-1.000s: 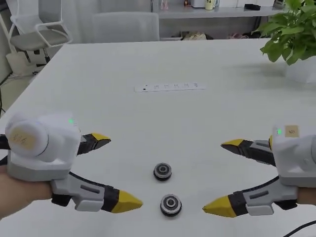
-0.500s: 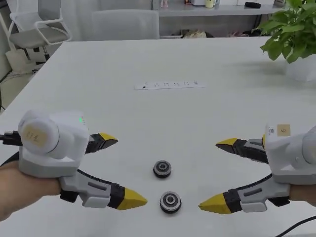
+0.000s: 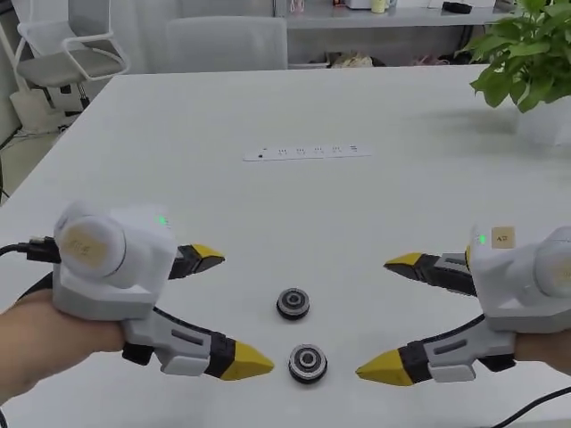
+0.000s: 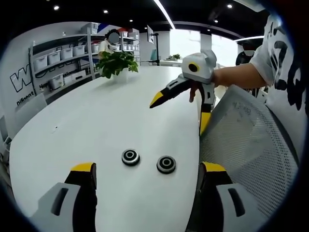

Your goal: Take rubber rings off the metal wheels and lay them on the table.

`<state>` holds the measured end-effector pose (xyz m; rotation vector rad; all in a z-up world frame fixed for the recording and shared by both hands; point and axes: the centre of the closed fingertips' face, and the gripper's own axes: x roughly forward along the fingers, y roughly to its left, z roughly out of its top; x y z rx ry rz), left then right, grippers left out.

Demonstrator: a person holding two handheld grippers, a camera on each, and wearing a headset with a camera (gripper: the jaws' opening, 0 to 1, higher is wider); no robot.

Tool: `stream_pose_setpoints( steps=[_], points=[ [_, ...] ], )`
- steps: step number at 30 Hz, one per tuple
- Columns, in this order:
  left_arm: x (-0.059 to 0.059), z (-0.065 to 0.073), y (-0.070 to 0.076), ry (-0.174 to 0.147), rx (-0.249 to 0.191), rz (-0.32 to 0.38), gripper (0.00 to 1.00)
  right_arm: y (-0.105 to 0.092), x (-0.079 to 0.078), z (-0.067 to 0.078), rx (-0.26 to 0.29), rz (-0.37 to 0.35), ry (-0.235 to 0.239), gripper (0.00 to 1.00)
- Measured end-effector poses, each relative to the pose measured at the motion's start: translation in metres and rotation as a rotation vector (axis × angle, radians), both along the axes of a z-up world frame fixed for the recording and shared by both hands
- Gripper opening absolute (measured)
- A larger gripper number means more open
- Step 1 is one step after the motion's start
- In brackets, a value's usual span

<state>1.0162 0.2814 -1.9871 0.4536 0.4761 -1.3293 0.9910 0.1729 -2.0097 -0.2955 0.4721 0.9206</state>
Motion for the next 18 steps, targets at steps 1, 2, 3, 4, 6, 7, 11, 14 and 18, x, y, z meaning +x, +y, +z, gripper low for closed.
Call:
stream_pose_setpoints(
  steps=[1, 2, 3, 4, 6, 7, 11, 14, 18],
  points=[
    [0.000, -0.001, 0.000, 0.001, 0.001, -0.002, 0.86, 0.000, 0.000, 0.000, -0.001, 0.002, 0.000, 0.88],
    [-0.001, -0.001, -0.001, 0.001, 0.003, -0.005, 0.86, 0.001, 0.000, -0.001, -0.002, 0.004, -0.001, 0.88],
    [-0.001, -0.002, -0.002, 0.002, 0.004, -0.007, 0.86, 0.001, 0.000, -0.001, -0.002, 0.005, -0.001, 0.87],
    [-0.001, -0.003, -0.002, 0.003, 0.005, -0.009, 0.86, 0.001, 0.000, -0.001, -0.003, 0.006, 0.000, 0.87],
    [-0.002, -0.004, -0.003, 0.004, 0.010, -0.012, 0.85, 0.001, 0.000, -0.004, -0.007, 0.008, 0.002, 0.87],
    [-0.002, -0.005, -0.003, 0.004, 0.013, -0.014, 0.85, 0.001, -0.001, -0.004, -0.007, 0.008, 0.003, 0.87],
    [-0.003, -0.008, -0.004, 0.006, 0.018, -0.026, 0.83, 0.000, -0.001, -0.006, -0.011, 0.013, 0.005, 0.86],
    [-0.003, -0.010, -0.006, 0.007, 0.018, -0.033, 0.82, 0.000, -0.001, -0.010, -0.015, 0.015, 0.011, 0.85],
    [-0.006, -0.014, -0.010, 0.011, 0.028, -0.051, 0.80, 0.000, -0.002, -0.013, -0.017, 0.020, 0.021, 0.84]
  ],
)
